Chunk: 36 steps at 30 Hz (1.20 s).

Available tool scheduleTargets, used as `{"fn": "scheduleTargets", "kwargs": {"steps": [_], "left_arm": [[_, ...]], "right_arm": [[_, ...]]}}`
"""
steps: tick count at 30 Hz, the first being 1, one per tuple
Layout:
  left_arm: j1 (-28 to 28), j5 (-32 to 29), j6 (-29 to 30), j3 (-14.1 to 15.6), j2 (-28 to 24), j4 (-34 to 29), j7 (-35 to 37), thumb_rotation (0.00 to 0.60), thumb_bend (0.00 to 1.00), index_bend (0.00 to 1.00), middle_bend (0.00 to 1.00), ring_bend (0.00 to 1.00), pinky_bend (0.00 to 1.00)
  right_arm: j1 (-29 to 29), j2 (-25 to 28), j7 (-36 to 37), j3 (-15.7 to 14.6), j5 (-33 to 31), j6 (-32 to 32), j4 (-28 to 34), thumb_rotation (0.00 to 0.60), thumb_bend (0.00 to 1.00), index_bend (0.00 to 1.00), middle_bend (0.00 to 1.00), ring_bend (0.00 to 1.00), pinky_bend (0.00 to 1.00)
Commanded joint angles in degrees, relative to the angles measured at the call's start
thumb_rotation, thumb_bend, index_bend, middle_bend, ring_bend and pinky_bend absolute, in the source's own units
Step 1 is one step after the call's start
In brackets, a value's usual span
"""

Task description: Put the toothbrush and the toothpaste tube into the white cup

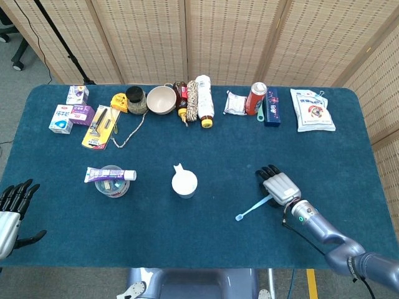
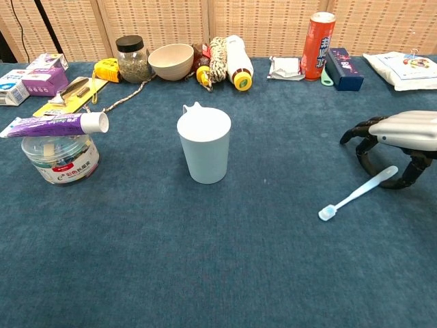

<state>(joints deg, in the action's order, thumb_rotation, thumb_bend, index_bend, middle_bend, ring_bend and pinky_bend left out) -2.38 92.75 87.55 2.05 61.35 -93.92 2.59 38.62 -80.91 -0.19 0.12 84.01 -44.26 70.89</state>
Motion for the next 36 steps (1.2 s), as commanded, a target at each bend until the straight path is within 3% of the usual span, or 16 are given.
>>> {"fn": "scheduleTargets", "kwargs": {"steps": [1, 10, 22, 30, 36], "left_arm": [[0.0, 0.0, 0.0, 0.0, 0.0, 0.0, 0.0, 0.6, 0.01, 0.0, 0.0, 0.0, 0.0], [0.1, 0.2, 0.2, 0.1, 0.0, -0.1, -0.1, 0.6, 0.0, 0.0, 0.0, 0.0, 0.0], [0.0, 0.3, 0.1, 0.2, -0.1, -0.1, 0.1, 0.6, 0.01, 0.0, 0.0, 0.0, 0.0], [0.2, 0.7, 0.7, 0.2, -0.5, 0.1, 1.4, 0.6, 0.01, 0.0, 0.0, 0.0, 0.0], [0.6, 1.1, 1.7, 0.3, -0.9, 0.0, 2.7, 0.6, 0.01, 0.0, 0.0, 0.0, 0.0]], "right_arm": [[-0.3, 0.3, 0.5, -0.2, 0.4, -0.9, 0.0, 0.6, 0.44, 0.63, 0.12, 0.0, 0.0], [-1.2, 1.7, 2.3, -0.7, 2.2, -4.0, 0.6, 0.6, 0.46, 0.63, 0.12, 0.0, 0.0], [-2.8, 8.4, 0.4, -0.4, 5.1, -11.1, 5.8, 0.6, 0.47, 0.63, 0.12, 0.0, 0.0], [-4.4, 16.7, -4.4, 2.7, 7.8, -20.7, 14.1, 0.6, 0.47, 0.63, 0.13, 0.0, 0.0], [-3.7, 19.3, -11.4, 6.6, 9.4, -25.7, 19.6, 0.6, 0.47, 0.63, 0.14, 0.0, 0.0]]}}
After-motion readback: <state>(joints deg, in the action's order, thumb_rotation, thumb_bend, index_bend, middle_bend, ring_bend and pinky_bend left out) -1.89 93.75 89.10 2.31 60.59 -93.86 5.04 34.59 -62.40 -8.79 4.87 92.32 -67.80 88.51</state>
